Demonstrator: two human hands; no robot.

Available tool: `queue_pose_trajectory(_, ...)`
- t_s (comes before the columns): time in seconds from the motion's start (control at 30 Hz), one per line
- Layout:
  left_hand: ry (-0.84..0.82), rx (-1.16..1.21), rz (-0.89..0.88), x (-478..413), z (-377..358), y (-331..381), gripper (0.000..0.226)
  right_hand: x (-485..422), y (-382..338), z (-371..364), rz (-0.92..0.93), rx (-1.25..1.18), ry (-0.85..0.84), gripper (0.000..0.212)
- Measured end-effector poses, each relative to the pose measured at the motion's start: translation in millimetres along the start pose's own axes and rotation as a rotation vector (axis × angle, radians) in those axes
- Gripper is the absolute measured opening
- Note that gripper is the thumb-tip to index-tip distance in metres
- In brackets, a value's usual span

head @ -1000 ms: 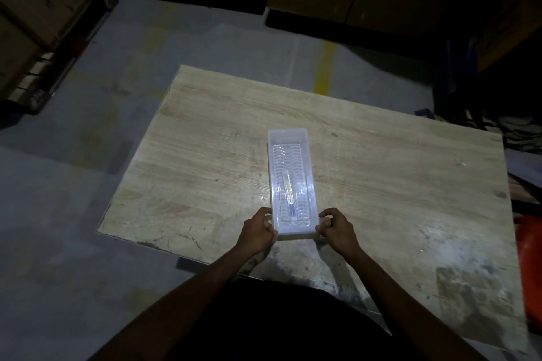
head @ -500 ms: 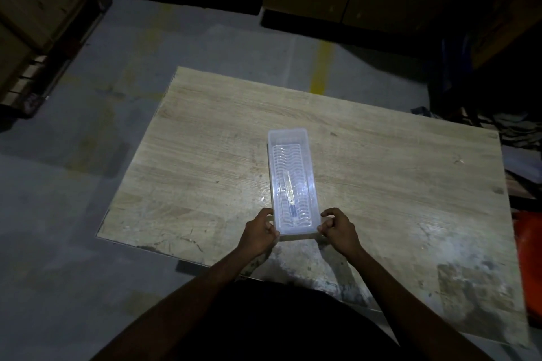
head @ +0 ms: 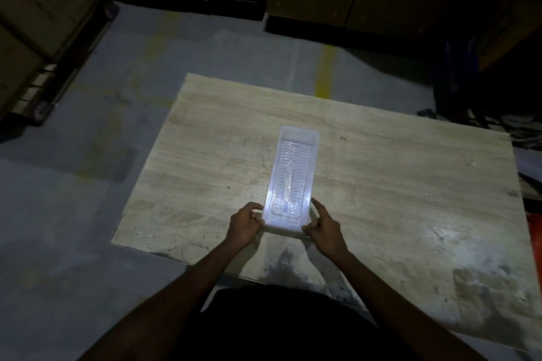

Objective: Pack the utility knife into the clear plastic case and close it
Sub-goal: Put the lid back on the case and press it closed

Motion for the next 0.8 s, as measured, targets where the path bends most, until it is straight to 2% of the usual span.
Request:
queue_pose_trajectory(0.4,-0.087,-0.009,-0.021,-8.3,14.4,-6.3,0.029,-7.6,-0.2,-14.5,0.037,0.053,0.003,0.080)
queue_pose_trajectory(0.47,-0.085,-0.037,-0.037,-8.9,15.4,-4.6,0.035,-9.0,0.4,-18.3,0.007,0.048,0.016,0.080)
queue_pose_trajectory(0.57,-0.086,-0.143,-0.108,-9.4,17.6,1.2,0.063,-7.3,-4.3,-19.1,-0.036,0.078,0.039,0.077)
queue_pose_trajectory(0.63,-0.099,-0.289,-0.200,-11.2,17.1,8.4,0.076,-4.7,-6.8,-13.1,-0.010,0.268,0.146,0.071)
queue_pose_trajectory(0.7,-0.066,-0.503,-0.300,-13.9,17.4,23.8,0.083,0.1,-12.0,-1.5,0.084,0.512,0.335,0.067)
queue_pose_trajectory(0.8,-0.011,-0.741,-0.470,-25.5,15.1,67.1,0.086,-7.8,-30.7,33.3,0.219,0.691,0.520,0.068)
Point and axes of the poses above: each hand's wrist, its own x-axis away from the middle knuckle, its own z-axis out of the back of the hand, y = z × x, the point moved 1 cm from there along -x, towards the middle knuckle, and after that the axes turned 7 degrees about -z, right-handed, at the moved point
